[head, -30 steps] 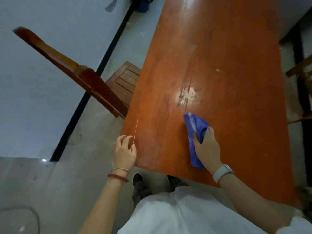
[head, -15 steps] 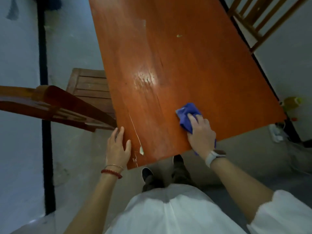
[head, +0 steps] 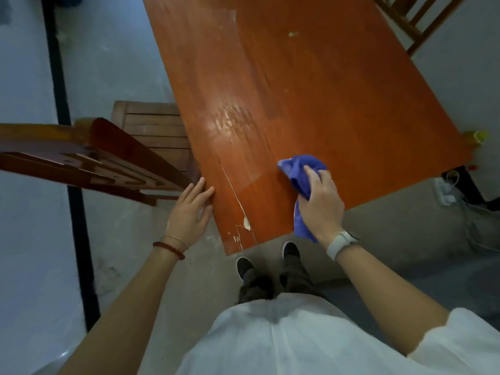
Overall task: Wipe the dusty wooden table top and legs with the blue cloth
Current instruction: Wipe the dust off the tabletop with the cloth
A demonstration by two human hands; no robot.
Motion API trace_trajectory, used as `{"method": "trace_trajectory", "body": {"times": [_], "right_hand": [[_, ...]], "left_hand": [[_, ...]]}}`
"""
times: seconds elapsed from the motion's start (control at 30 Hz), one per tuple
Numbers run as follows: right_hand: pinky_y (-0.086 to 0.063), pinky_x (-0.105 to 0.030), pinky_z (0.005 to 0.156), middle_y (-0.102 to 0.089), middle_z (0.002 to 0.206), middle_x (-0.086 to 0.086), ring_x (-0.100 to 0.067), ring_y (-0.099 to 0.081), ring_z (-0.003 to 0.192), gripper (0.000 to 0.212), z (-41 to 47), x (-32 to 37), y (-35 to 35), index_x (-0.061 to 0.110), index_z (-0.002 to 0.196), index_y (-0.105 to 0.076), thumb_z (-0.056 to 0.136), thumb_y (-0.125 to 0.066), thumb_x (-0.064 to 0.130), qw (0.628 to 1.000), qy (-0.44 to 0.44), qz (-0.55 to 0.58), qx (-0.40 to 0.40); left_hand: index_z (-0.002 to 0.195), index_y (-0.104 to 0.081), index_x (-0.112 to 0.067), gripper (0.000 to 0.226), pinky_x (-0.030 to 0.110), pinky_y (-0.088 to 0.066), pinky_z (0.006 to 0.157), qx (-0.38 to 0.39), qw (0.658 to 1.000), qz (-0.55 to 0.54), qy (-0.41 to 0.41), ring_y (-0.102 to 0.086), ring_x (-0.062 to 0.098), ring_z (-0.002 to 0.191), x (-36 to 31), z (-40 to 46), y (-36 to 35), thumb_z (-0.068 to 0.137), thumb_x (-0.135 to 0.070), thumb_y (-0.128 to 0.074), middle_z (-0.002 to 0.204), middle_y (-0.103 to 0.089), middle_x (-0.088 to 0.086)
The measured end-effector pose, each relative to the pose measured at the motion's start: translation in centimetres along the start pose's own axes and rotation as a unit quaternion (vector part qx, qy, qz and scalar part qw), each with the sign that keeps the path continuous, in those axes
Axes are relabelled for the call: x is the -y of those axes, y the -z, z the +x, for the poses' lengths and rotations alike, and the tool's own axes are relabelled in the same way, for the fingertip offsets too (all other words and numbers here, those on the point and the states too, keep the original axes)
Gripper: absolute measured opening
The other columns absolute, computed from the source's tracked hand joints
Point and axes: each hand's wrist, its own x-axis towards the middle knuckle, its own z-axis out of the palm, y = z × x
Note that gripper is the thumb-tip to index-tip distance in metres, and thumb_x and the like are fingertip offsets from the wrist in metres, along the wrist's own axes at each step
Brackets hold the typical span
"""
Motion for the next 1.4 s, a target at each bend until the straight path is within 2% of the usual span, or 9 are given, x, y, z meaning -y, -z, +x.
{"method": "trace_trajectory", "body": {"times": [0.13, 0.23, 0.33, 0.53, 0.77, 0.83, 0.97, 1.1, 1.4], "right_hand": [[-0.054, -0.036, 0.061, -0.061, 0.109, -0.014, -0.034, -0.059, 0.086, 0.058, -2.9, 4.0, -3.4, 0.007, 0.118, -0.056, 0.062, -0.071, 0.001, 0.981, 0.179, -0.042, 0.056], [-0.054, -0.039, 0.066, -0.058, 0.116, -0.011, -0.03, -0.058, 0.094, 0.054, -7.2, 6.3, -5.0, 0.012, 0.122, -0.053, 0.071, -0.067, 0.005, 0.89, 0.384, 0.033, 0.244], [-0.047, -0.032, 0.084, -0.051, 0.123, -0.007, -0.024, -0.052, 0.107, 0.056, -7.0, 5.3, -3.6, 0.018, 0.13, -0.046, 0.077, -0.058, 0.006, 0.884, 0.334, 0.105, 0.31], [-0.046, -0.036, 0.075, -0.05, 0.122, -0.01, -0.032, -0.056, 0.102, 0.051, 2.5, 0.9, 1.3, 0.015, 0.129, -0.049, 0.08, -0.062, 0.008, 0.99, 0.107, 0.091, 0.03], [-0.043, -0.046, 0.082, -0.036, 0.134, -0.015, -0.036, -0.041, 0.116, 0.048, 13.7, -2.1, 2.5, 0.012, 0.134, -0.036, 0.087, -0.048, 0.012, 0.982, -0.178, -0.017, -0.065], [-0.044, -0.045, 0.081, -0.036, 0.135, -0.015, -0.036, -0.039, 0.117, 0.05, 14.2, -0.1, 0.8, 0.011, 0.134, -0.036, 0.085, -0.049, 0.01, 0.986, -0.149, -0.065, -0.037], [-0.05, -0.044, 0.079, -0.048, 0.125, -0.01, -0.032, -0.048, 0.103, 0.055, 7.8, 6.6, -4.2, 0.013, 0.13, -0.044, 0.077, -0.055, 0.004, 0.981, 0.167, -0.066, 0.071], [-0.049, -0.034, 0.082, -0.047, 0.127, -0.004, -0.021, -0.048, 0.106, 0.053, 0.2, 8.7, -4.2, 0.02, 0.131, -0.041, 0.082, -0.057, 0.008, 0.851, 0.412, 0.015, 0.326], [-0.054, -0.038, 0.067, -0.058, 0.115, -0.011, -0.034, -0.056, 0.096, 0.051, 6.3, 7.7, -3.8, 0.011, 0.121, -0.056, 0.071, -0.063, 0.003, 0.98, 0.185, -0.037, 0.07]], "left_hand": [[0.129, -0.049, -0.011, 0.04, 0.039, -0.024, 0.112, -0.001, 0.999, -0.05, 0.002, -0.032, 0.029, 0.135, 0.5, 0.3, 0.3, 0.089, -0.011, -0.054, 0.145, -0.036, 0.011], [0.129, -0.048, -0.009, 0.039, 0.04, -0.032, 0.109, -0.023, 0.996, -0.085, 0.022, -0.04, 0.027, 0.13, 0.3, 0.7, 1.3, 0.09, -0.008, -0.051, 0.14, -0.043, 0.012], [0.133, -0.044, -0.01, 0.043, 0.03, -0.034, 0.103, -0.036, 0.997, -0.07, 0.025, -0.042, 0.024, 0.128, 0.2, 1.3, 1.8, 0.091, -0.011, -0.051, 0.14, -0.043, 0.011], [0.14, -0.031, -0.012, 0.053, 0.043, -0.029, 0.111, -0.02, 0.999, -0.001, 0.042, -0.022, 0.028, 0.138, -1.2, 4.2, 1.5, 0.092, -0.024, -0.049, 0.15, -0.022, 0.013], [0.145, -0.015, -0.017, 0.06, 0.042, -0.03, 0.111, 0.009, 0.992, 0.098, 0.076, -0.012, 0.022, 0.142, -1.2, 6.1, 1.1, 0.094, -0.039, -0.037, 0.155, -0.007, 0.006], [0.144, -0.022, -0.017, 0.053, 0.04, -0.027, 0.113, 0.0, 0.995, 0.079, 0.062, -0.014, 0.021, 0.142, -0.6, 6.3, 1.3, 0.095, -0.034, -0.037, 0.154, -0.013, 0.005], [0.133, -0.043, -0.008, 0.038, 0.039, -0.028, 0.112, -0.046, 0.989, -0.111, 0.086, -0.031, 0.025, 0.134, -0.4, 7.6, 2.8, 0.095, -0.011, -0.039, 0.145, -0.033, 0.01], [0.136, -0.039, -0.012, 0.04, 0.044, -0.032, 0.11, -0.073, 0.975, -0.181, 0.107, -0.034, 0.024, 0.132, -0.8, 8.4, 4.4, 0.096, -0.013, -0.036, 0.145, -0.032, 0.01], [0.141, -0.029, -0.01, 0.048, 0.03, -0.019, 0.114, 0.04, 0.985, -0.124, 0.113, -0.018, 0.017, 0.141, -0.6, 8.0, 3.7, 0.096, -0.02, -0.041, 0.155, -0.011, 0.001]]}}
